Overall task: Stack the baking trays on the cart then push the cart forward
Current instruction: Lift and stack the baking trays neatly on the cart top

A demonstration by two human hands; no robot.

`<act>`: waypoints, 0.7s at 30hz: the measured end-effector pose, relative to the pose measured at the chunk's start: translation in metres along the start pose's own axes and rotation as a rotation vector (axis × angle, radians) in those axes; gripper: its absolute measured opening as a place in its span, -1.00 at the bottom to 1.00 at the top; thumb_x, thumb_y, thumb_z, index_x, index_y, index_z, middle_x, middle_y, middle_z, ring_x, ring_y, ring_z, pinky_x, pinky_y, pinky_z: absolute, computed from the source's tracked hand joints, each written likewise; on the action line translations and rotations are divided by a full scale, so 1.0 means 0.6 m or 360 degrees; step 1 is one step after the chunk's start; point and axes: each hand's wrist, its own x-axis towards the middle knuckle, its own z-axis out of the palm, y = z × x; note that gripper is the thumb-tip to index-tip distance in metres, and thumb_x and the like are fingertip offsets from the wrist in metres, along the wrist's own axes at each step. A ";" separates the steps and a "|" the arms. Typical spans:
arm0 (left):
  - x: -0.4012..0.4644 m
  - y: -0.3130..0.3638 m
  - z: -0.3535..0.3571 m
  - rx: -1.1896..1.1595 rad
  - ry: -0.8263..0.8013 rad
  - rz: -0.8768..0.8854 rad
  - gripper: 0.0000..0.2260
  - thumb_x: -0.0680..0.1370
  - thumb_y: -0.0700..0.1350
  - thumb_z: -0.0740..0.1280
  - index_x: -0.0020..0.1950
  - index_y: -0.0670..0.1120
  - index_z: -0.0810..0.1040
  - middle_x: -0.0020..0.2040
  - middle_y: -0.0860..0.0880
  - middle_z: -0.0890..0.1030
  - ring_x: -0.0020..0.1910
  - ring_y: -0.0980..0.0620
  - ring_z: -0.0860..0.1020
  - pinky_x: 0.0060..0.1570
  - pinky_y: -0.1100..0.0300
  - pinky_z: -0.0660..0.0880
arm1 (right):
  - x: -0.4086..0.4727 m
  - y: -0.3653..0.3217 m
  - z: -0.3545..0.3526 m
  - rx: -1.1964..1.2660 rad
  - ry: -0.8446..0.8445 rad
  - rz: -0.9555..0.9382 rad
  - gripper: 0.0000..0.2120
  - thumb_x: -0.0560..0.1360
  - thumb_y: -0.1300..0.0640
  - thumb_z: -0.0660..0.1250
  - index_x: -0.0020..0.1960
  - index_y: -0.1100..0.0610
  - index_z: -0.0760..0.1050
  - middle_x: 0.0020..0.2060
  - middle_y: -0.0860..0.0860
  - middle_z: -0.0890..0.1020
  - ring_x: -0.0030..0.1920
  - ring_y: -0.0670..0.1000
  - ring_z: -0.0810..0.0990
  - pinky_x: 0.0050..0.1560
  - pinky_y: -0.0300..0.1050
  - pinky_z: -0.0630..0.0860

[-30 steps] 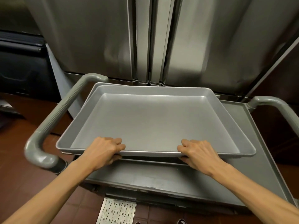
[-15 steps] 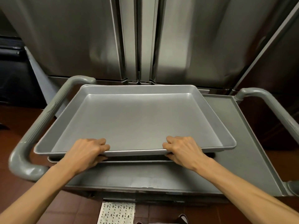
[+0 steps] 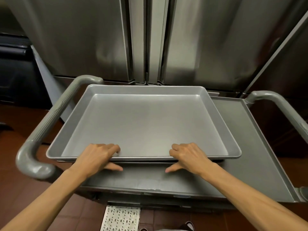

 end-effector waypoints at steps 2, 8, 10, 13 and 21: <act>-0.002 -0.001 0.003 -0.0008 0.0042 -0.0017 -0.38 0.36 0.45 0.07 -0.06 -0.05 0.55 -0.28 -0.01 0.66 -0.41 -0.07 0.61 -0.56 0.15 0.49 | 0.001 -0.002 0.003 -0.0018 0.0034 0.0022 -0.43 0.34 -0.36 0.31 -0.39 0.14 0.31 -0.48 0.04 0.37 -0.58 0.04 0.31 -0.55 -0.17 0.07; 0.006 -0.007 0.003 -0.0010 0.0004 0.0029 -0.46 0.47 0.36 0.04 -0.17 -0.06 0.55 -0.30 -0.03 0.57 -0.40 -0.08 0.56 -0.54 0.11 0.50 | 0.004 -0.003 0.010 -0.0097 0.0142 0.0117 -0.59 0.42 -0.17 0.41 -0.37 0.12 0.42 -0.46 0.02 0.43 -0.56 0.05 0.40 -0.56 -0.21 0.14; 0.006 -0.009 0.005 0.0008 0.0008 0.0043 -0.47 0.53 0.31 0.00 -0.19 -0.05 0.56 -0.30 -0.03 0.55 -0.41 -0.06 0.54 -0.54 0.11 0.49 | 0.004 -0.005 0.012 -0.0091 0.0171 0.0147 -0.60 0.40 -0.15 0.45 -0.37 0.12 0.44 -0.46 0.02 0.44 -0.55 0.06 0.42 -0.60 -0.21 0.18; 0.006 -0.009 0.008 0.0039 0.0030 0.0013 -0.48 0.55 0.29 -0.01 -0.18 -0.04 0.57 -0.30 -0.02 0.55 -0.41 -0.05 0.54 -0.56 0.13 0.47 | 0.002 -0.009 0.018 -0.0082 0.0193 0.0162 -0.62 0.40 -0.14 0.46 -0.36 0.12 0.47 -0.43 0.03 0.47 -0.52 0.09 0.47 -0.62 -0.17 0.30; 0.019 -0.012 -0.005 0.0045 0.0100 0.0070 -0.39 0.63 0.21 -0.15 -0.30 -0.09 0.52 -0.38 -0.05 0.51 -0.49 -0.06 0.49 -0.63 0.18 0.41 | 0.006 -0.005 0.020 -0.0119 0.0305 0.0162 -0.63 0.34 -0.10 0.52 -0.39 0.13 0.46 -0.47 0.01 0.46 -0.54 0.06 0.45 -0.63 -0.20 0.26</act>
